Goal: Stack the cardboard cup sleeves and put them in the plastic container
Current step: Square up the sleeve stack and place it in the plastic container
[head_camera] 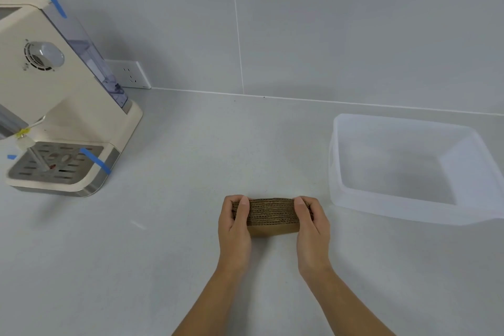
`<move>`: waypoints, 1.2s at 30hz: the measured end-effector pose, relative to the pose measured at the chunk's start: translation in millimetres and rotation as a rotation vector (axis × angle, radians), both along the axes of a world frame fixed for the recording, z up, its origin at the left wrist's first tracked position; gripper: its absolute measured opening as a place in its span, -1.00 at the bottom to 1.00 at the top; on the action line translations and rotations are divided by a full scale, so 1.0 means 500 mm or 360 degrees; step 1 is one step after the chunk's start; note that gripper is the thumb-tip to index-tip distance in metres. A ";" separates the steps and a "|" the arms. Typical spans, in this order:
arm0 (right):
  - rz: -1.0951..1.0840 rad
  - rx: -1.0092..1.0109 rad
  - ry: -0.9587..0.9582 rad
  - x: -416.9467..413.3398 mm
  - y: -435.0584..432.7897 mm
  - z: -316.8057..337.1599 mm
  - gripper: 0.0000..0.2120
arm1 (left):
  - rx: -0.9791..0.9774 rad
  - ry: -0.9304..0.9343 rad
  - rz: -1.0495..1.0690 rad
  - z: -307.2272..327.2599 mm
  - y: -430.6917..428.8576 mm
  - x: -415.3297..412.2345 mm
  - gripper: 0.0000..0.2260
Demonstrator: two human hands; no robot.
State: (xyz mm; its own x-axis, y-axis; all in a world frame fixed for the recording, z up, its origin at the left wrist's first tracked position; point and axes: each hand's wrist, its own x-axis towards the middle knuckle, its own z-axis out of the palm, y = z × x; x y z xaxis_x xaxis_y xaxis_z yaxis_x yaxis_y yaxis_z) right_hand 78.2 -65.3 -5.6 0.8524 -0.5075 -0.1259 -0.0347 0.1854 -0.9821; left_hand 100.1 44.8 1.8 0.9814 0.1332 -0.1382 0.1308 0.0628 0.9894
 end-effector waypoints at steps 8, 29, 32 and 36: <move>-0.0013 0.0038 0.0069 0.004 0.003 -0.001 -0.81 | 0.0123 -0.0071 -0.0511 -0.002 0.063 -0.002 -0.61; 0.0638 -0.0086 0.0133 -0.017 -0.060 0.020 -0.70 | 0.0472 -0.0102 -0.0685 -0.001 0.136 0.009 -0.61; 0.1004 -0.0169 0.0238 -0.021 -0.096 0.024 -0.29 | 0.0478 -0.0097 -0.0682 -0.003 0.137 0.010 -0.62; 0.1233 -0.0272 0.0257 -0.019 -0.142 0.030 -0.20 | 0.0493 -0.0101 -0.0697 -0.007 0.139 0.011 -0.62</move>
State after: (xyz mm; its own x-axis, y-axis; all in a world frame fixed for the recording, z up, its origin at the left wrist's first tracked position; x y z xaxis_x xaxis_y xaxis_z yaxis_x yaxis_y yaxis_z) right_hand 68.6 -136.4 9.4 0.9476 0.1967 -0.2516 -0.2355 -0.1016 -0.9665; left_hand 105.5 114.3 -1.8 0.9594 -0.2652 -0.0962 0.0188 -0.2800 0.9598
